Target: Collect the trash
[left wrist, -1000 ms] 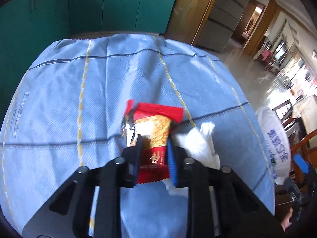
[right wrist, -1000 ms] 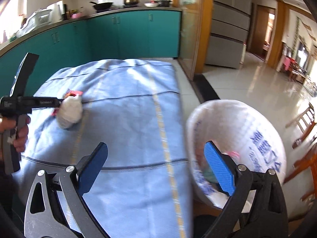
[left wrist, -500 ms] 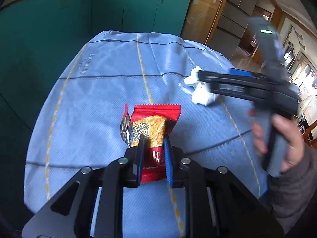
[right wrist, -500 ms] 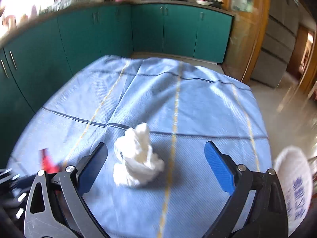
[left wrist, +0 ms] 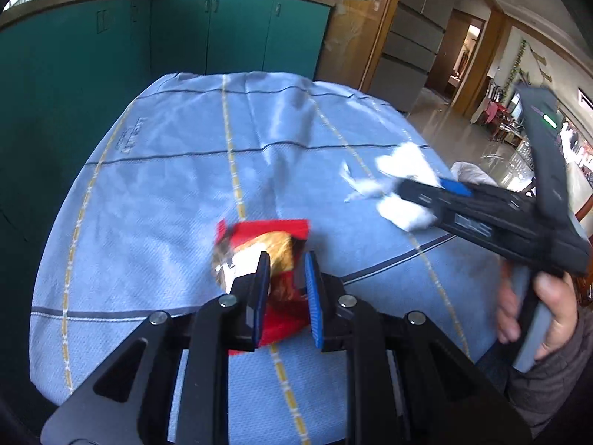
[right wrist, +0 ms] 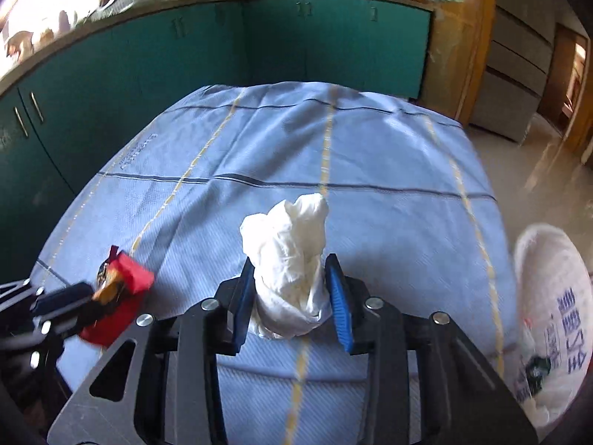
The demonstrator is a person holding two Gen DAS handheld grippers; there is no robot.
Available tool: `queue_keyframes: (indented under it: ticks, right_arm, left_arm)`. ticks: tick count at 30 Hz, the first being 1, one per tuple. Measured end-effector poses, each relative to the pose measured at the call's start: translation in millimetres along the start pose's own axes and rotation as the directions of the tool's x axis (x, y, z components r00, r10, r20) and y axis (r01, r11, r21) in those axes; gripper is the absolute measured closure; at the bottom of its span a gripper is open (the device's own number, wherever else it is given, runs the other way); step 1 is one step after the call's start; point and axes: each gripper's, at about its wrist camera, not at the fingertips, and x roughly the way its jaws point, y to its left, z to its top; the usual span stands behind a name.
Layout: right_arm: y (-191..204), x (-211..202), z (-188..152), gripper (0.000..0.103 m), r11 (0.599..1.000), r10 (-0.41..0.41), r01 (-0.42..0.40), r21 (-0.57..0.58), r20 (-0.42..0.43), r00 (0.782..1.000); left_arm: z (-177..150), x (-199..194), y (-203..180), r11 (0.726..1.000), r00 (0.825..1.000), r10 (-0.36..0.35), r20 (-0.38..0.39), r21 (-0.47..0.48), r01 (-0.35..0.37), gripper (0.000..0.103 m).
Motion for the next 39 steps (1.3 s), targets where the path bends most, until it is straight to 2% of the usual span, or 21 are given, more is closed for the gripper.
queue_keyframes:
  ticks: [5, 9, 11, 12, 13, 14, 15, 17, 19, 25, 31, 39]
  right_arm:
    - [-27, -41, -27, 0.065, 0.998, -0.055, 0.055, 0.034, 0.014, 0.998]
    - [-34, -53, -46, 0.065, 0.996, -0.067, 0.067, 0.053, -0.008, 0.998]
    - [-35, -52, -52, 0.064, 0.996, -0.062, 0.063, 0.058, -0.017, 0.998]
    - [-34, -51, -54, 0.060, 0.996, -0.063, 0.064, 0.059, -0.017, 0.998]
    - [-35, -51, -55, 0.058, 0.996, -0.067, 0.068, 0.063, -0.017, 0.998]
    - [-37, -52, -55, 0.049, 0.995, -0.072, 0.072, 0.071, -0.012, 0.997]
    - [-38, -54, -55, 0.035, 0.994, -0.076, 0.076, 0.081, -0.003, 0.997]
    - [-42, -61, -55, 0.019, 0.990, -0.091, 0.088, 0.107, 0.029, 0.995]
    - [-46, -66, -55, 0.016, 0.989, -0.100, 0.094, 0.115, 0.047, 0.994]
    - [-48, -59, -60, 0.013, 0.987, -0.125, 0.122, 0.106, 0.026, 0.992]
    - [-38, -46, -61, 0.013, 0.987, -0.150, 0.149, 0.061, 0.012, 0.989]
    - [-22, -27, -57, 0.013, 0.984, -0.177, 0.177, -0.006, -0.008, 0.984]
  left_arm:
    - [4, -3, -16, 0.999, 1.000, -0.023, 0.019, 0.031, 0.023, 0.083]
    - [5, -4, -29, 0.998, 0.999, -0.027, 0.028, 0.056, 0.025, 0.083]
    - [5, -3, -31, 0.998, 0.999, -0.021, 0.034, 0.062, 0.018, 0.074]
    - [5, -4, -31, 0.998, 0.999, -0.012, 0.039, 0.061, 0.010, 0.061]
    - [4, -6, -31, 0.999, 0.999, -0.001, 0.044, 0.055, -0.001, 0.043]
    - [4, -8, -29, 0.999, 0.998, 0.011, 0.055, 0.043, -0.014, 0.036]
    - [5, -10, -26, 0.999, 0.997, 0.019, 0.069, 0.033, -0.021, 0.032]
    - [6, -12, -23, 0.999, 0.996, 0.031, 0.078, 0.030, -0.034, 0.028]
    - [6, -10, -21, 0.997, 0.995, 0.062, 0.081, 0.032, -0.064, 0.023]
    - [3, 5, -17, 0.995, 0.995, 0.096, 0.028, 0.025, -0.097, 0.018]
    - [-6, 13, -27, 0.977, 0.981, 0.190, 0.027, 0.097, -0.192, 0.018]
    - [-12, 19, -26, 0.971, 0.978, 0.210, -0.006, 0.120, -0.208, 0.019]
